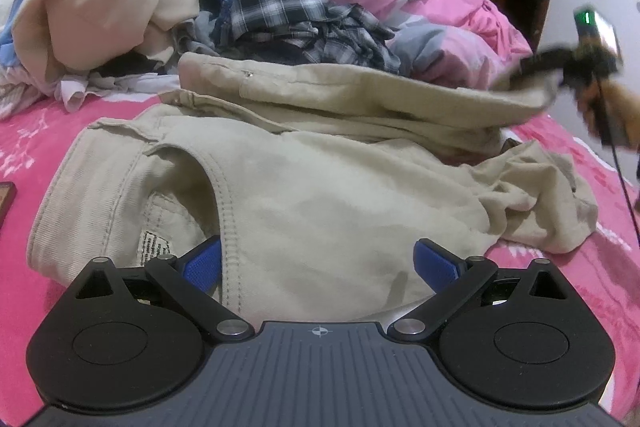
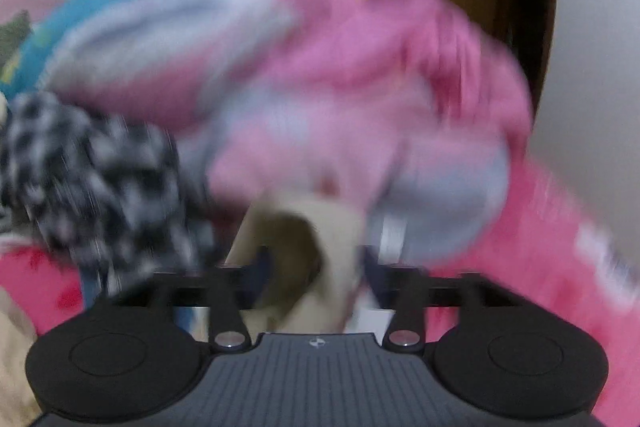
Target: Fold clothes
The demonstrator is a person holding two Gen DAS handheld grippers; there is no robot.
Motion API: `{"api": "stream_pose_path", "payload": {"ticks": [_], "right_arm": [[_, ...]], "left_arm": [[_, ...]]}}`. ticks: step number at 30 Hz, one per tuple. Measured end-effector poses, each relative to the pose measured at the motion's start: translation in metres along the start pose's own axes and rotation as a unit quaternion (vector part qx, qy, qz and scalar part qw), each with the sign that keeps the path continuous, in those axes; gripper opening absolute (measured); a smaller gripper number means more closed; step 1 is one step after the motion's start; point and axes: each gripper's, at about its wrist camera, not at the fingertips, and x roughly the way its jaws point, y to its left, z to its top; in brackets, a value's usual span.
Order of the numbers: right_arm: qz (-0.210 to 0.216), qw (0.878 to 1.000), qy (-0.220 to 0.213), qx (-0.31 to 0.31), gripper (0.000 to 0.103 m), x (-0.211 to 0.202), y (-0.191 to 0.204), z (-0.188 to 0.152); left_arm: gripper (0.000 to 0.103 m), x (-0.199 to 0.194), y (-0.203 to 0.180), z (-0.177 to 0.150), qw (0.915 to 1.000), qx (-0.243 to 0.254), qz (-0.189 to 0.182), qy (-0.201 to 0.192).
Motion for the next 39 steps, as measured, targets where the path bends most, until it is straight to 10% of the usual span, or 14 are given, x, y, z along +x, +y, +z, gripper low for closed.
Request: {"api": "stream_pose_path", "payload": {"ticks": [4,8,15,18,26,39], "right_arm": [[0.025,0.993,0.017,0.113,0.071,-0.019,-0.055,-0.041],[0.048,0.977,0.008,0.206,0.096,-0.068,-0.105,-0.078],[0.123,0.926,0.111,0.34,0.096,-0.083,-0.137,-0.161],[0.137,0.935,0.116,0.306,0.093,-0.079,-0.112,-0.171],[0.224,0.924,0.126,0.283,0.012,-0.068,-0.053,-0.178],[0.296,0.91,-0.134,0.257,0.005,-0.266,-0.092,-0.114]], "left_arm": [[0.1,-0.002,-0.001,-0.001,0.9999,0.011,-0.001,-0.001],[0.1,-0.003,0.0,-0.003,0.9999,0.012,0.001,-0.006],[0.1,-0.011,-0.005,-0.006,1.0,0.009,-0.001,-0.001],[0.1,-0.022,-0.004,-0.006,1.0,-0.001,-0.003,-0.001],[0.1,-0.045,0.005,-0.017,0.9989,-0.043,0.017,0.005],[0.1,-0.056,0.032,-0.016,0.9957,-0.086,0.031,-0.015]]}}
